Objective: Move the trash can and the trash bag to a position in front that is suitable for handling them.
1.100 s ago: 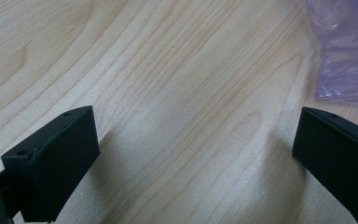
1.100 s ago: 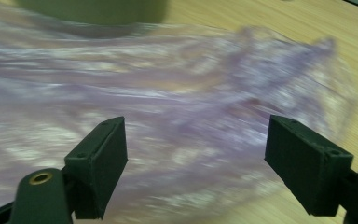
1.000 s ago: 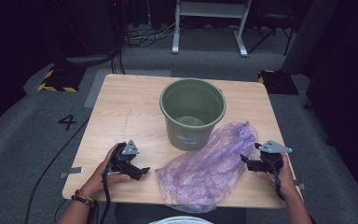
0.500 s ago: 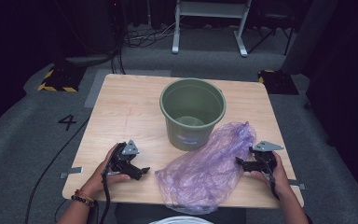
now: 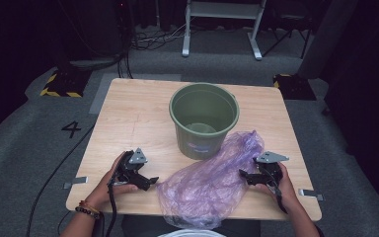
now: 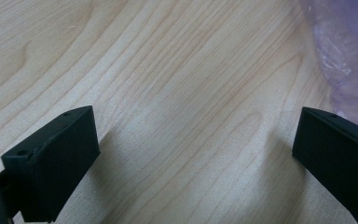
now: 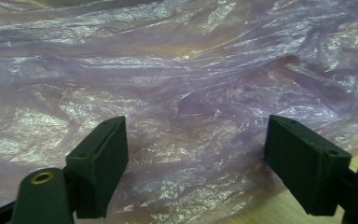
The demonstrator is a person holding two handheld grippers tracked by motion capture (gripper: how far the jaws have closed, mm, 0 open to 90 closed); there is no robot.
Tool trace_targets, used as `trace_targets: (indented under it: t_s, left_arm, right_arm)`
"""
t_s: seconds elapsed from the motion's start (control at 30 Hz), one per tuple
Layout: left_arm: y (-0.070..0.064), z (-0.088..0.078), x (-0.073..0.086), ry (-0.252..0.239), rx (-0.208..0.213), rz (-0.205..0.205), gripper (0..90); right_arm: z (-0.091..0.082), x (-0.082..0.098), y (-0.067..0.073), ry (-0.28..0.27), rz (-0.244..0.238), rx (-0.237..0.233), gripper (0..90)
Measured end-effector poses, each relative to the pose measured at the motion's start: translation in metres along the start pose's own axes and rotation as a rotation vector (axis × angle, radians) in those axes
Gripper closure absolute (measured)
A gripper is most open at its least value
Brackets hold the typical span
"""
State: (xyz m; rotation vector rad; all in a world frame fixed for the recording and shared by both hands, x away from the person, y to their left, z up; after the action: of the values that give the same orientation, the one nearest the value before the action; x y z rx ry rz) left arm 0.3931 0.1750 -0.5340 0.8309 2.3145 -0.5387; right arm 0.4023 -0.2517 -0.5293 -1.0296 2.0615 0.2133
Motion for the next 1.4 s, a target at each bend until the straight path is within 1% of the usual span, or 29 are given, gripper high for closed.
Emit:
trace_targets:
  t_s: [0.1, 0.2, 0.27, 0.37, 0.4, 0.5, 0.6, 0.67, 0.83, 0.9, 1.1, 1.2, 1.27, 1.33, 1.4]
  left_arm:
    - [0.000, 0.000, 0.000, 0.000, 0.001, -0.001, 0.1]
    - [0.000, 0.000, 0.000, 0.000, 0.001, -0.001, 0.1]
    - [0.000, 0.000, 0.000, 0.000, 0.000, 0.000, 0.1]
    - [0.000, 0.000, 0.000, 0.000, 0.001, -0.001, 0.1]
    - [0.000, 0.000, 0.000, 0.000, 0.001, 0.000, 0.1]
    - [0.000, 0.000, 0.000, 0.000, 0.001, -0.001, 0.1]
    - [0.000, 0.000, 0.000, 0.000, 0.001, -0.001, 0.1]
    - [0.000, 0.000, 0.000, 0.000, 0.001, -0.001, 0.1]
    - [0.000, 0.000, 0.000, 0.000, 0.001, -0.001, 0.1]
    - [0.000, 0.000, 0.000, 0.000, 0.001, -0.001, 0.1]
    - [0.000, 0.000, 0.000, 0.000, 0.001, -0.001, 0.1]
    - [0.000, 0.000, 0.000, 0.001, 0.000, -0.002, 0.1]
    - [0.000, 0.000, 0.000, 0.000, 0.001, -0.001, 0.1]
    - [0.000, 0.000, 0.000, 0.001, 0.000, -0.002, 0.1]
    - [0.000, 0.000, 0.000, 0.000, 0.000, -0.002, 0.1]
  right_arm:
    - [0.000, -0.001, 0.001, 0.001, 0.000, -0.008, 21.8]
    - [-0.002, -0.002, 0.002, -0.019, -0.008, -0.012, 21.8]
    - [-0.005, -0.004, 0.000, -0.036, -0.016, 0.007, 21.7]
    - [-0.010, -0.007, -0.006, -0.057, -0.007, 0.037, 21.7]
    - [-0.012, -0.007, -0.009, -0.058, -0.005, 0.052, 21.5]
    - [-0.012, -0.006, -0.015, -0.055, 0.002, 0.073, 21.6]
    - [-0.008, -0.004, -0.022, -0.035, 0.027, 0.085, 21.7]
    - [-0.004, -0.002, -0.024, -0.024, 0.041, 0.070, 21.4]
    - [0.003, 0.002, -0.023, 0.010, 0.052, 0.042, 21.1]
    - [0.004, 0.003, -0.023, 0.014, 0.060, 0.040, 20.8]
    - [0.004, 0.003, -0.023, 0.013, 0.062, 0.039, 21.9]
    - [0.003, 0.003, -0.021, 0.002, 0.048, 0.027, 28.7]
    - [0.002, 0.003, -0.019, -0.010, 0.035, 0.013, 35.0]
    - [0.001, 0.002, -0.018, -0.021, 0.022, -0.001, 44.7]
    - [0.001, 0.002, -0.018, -0.033, 0.015, -0.012, 57.5]
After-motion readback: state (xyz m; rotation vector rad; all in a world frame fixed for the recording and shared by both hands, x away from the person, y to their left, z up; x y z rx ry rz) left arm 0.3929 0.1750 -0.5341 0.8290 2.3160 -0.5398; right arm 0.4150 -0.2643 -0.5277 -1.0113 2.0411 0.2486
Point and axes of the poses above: each handheld gripper's, and its own axes: z roughly forward along the jaws, x roughly out of its underside, y roughly to its left, the point moved 4 cm from there along z, roughly forward along the jaws, and after that the axes turned 13 degrees about -z, right-handed, at the moved point
